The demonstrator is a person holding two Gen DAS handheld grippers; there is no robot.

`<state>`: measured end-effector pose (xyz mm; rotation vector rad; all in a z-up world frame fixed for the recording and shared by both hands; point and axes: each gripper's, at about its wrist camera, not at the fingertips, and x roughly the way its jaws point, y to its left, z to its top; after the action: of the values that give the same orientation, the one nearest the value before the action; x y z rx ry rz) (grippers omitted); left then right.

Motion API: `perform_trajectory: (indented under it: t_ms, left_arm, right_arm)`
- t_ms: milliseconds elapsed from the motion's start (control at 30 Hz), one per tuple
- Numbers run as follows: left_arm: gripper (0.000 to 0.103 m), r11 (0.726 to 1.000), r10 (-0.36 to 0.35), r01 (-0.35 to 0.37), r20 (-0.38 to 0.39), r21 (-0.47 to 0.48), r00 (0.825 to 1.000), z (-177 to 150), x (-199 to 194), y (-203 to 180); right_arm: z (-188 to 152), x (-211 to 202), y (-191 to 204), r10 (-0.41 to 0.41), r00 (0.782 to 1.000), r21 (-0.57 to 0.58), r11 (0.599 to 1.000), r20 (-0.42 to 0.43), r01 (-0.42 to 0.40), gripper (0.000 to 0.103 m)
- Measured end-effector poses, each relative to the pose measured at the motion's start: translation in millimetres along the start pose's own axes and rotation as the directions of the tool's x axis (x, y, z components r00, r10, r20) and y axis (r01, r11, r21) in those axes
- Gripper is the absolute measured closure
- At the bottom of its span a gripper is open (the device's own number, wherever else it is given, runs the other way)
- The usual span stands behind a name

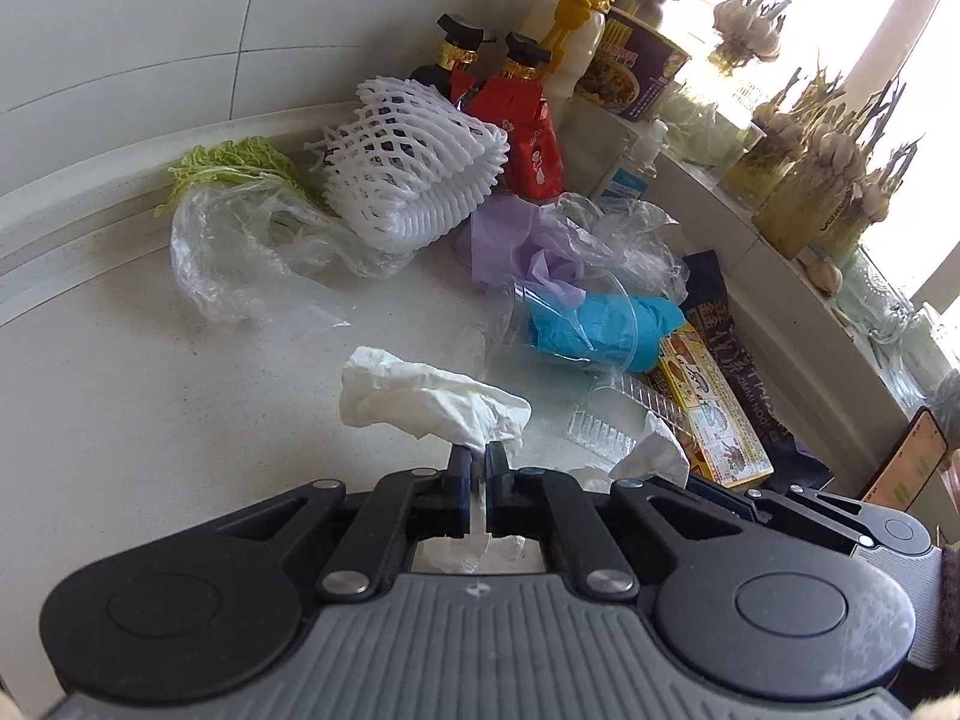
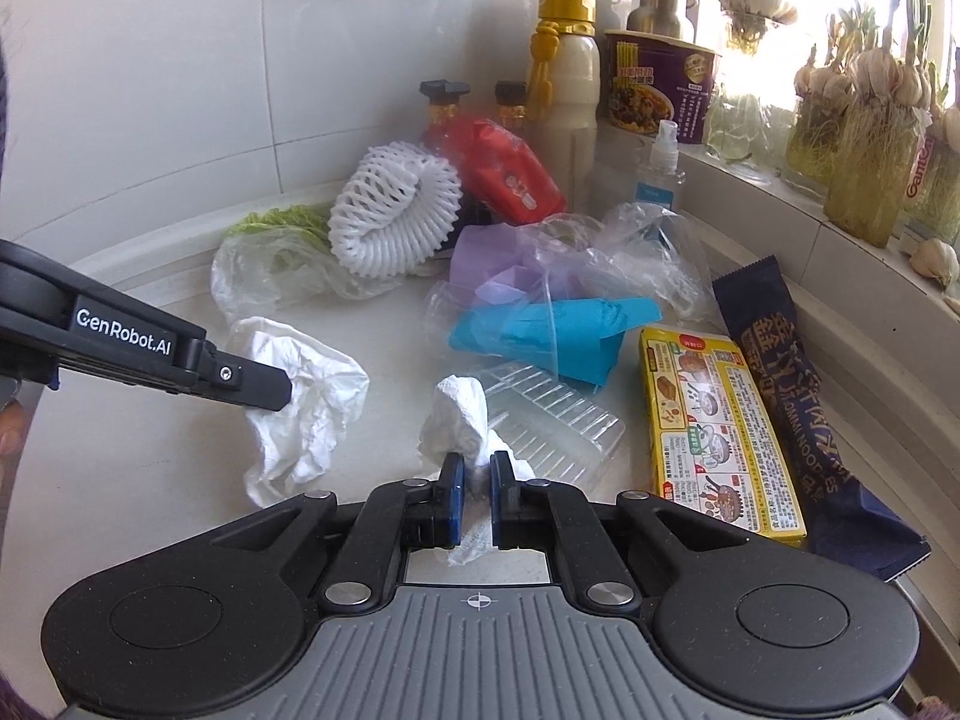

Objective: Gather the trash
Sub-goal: 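Grasp a white tissue with the left tool while the right tool grasps another tissue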

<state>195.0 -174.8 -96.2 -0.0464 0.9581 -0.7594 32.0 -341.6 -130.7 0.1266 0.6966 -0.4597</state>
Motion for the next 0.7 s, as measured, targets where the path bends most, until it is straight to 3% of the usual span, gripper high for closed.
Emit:
perform_trajectory:
  t_ms: [700]
  left_arm:
    - [0.099, 0.996, 0.094, -0.094, -0.010, 0.013, 0.996, -26.4, -75.0, 8.2]
  right_arm:
    - [16.5, -50.9, 48.3, 0.054, 0.999, -0.069, 0.996, -0.005, -0.054, 0.096]
